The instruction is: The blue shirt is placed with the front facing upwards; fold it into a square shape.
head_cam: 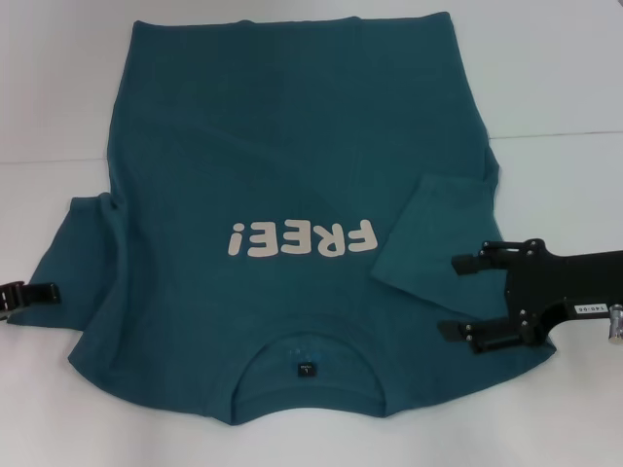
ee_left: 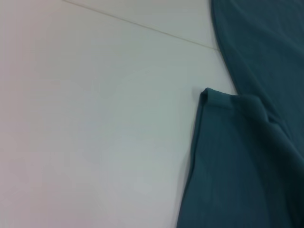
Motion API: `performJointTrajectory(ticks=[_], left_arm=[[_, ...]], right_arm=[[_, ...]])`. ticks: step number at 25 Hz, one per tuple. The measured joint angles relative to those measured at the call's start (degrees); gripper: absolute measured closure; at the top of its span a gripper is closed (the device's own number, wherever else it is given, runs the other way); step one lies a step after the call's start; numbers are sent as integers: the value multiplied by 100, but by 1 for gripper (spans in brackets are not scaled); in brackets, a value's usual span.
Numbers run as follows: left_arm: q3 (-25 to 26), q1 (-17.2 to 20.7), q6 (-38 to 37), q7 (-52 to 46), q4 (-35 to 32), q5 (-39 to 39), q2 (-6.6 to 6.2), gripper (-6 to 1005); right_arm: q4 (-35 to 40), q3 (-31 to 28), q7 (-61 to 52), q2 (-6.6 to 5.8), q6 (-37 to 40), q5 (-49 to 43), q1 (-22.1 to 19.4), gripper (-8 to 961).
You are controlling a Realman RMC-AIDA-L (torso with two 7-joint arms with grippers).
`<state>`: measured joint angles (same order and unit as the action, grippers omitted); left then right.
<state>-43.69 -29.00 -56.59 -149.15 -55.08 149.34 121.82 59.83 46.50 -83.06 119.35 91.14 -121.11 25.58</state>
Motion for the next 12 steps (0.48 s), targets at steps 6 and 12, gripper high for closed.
performJointTrajectory(ticks=[6,12], left_arm=[[0,11,-1,0,11,9,0,160],[-7,16,-3,0,27,31,2,160]], right_arm=[[-6,0,-9,0,0,0,-1,29],[-7,0,-9,0,0,0,0,29]])
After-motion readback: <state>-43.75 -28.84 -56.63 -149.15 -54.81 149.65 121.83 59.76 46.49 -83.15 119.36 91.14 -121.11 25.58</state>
